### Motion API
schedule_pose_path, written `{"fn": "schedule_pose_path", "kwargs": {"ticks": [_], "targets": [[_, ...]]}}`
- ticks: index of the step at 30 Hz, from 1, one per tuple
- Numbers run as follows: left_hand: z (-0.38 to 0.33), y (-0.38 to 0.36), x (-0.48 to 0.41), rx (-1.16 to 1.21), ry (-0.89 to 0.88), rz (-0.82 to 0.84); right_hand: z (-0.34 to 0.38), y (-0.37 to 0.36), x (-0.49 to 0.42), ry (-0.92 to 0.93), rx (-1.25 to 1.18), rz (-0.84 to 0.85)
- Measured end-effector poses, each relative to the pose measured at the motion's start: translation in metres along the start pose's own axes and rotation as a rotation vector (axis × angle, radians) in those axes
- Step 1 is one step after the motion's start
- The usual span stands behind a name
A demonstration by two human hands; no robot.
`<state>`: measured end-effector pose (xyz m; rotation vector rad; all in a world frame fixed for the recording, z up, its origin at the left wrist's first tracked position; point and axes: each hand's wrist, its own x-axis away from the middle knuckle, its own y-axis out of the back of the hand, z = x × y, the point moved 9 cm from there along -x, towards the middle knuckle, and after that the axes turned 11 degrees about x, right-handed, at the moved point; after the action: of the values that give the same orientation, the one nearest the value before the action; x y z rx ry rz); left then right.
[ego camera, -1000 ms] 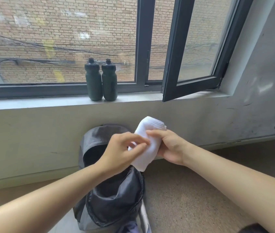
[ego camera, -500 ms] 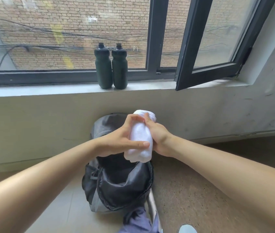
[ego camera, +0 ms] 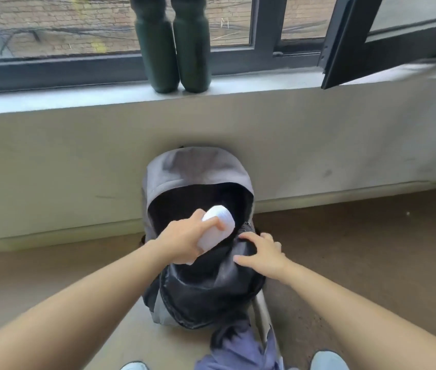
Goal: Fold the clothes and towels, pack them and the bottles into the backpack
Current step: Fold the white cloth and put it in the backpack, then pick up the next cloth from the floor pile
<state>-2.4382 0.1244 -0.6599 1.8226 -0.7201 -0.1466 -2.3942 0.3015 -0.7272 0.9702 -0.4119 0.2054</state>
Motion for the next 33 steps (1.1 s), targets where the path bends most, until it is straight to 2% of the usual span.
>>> {"fn": "schedule_pose_path", "kwargs": {"ticks": [4,9,12,15,20,26,29,33], "targets": [[0.014,-0.045,-0.032,-0.17,-0.088,-0.069,-0.007,-0.018,-0.005,0.081,-0.162,0.006],[0.028,-0.08,-0.072,-0.278,-0.084,-0.147,-0.015,-0.005,-0.005,0.105,-0.059,-0.104],[0.031,-0.1,-0.086,-0.286,-0.091,-0.133,-0.019,-0.007,-0.007,0.129,-0.016,-0.127],[0.033,-0.116,-0.098,-0.215,-0.05,-0.069,-0.021,-0.013,-0.01,0.132,0.009,-0.13],[0.041,-0.129,-0.108,-0.006,0.021,0.172,-0.023,-0.018,-0.016,0.14,0.054,-0.127],[0.041,-0.133,-0.106,-0.187,-0.018,0.22,-0.029,-0.029,-0.019,0.075,0.134,-0.064],[0.033,-0.11,-0.095,-0.097,-0.049,0.148,-0.031,-0.028,-0.017,0.078,0.132,-0.053],[0.031,-0.064,-0.061,0.252,-0.039,-0.163,-0.023,-0.023,-0.003,0.127,0.083,-0.08]]}}
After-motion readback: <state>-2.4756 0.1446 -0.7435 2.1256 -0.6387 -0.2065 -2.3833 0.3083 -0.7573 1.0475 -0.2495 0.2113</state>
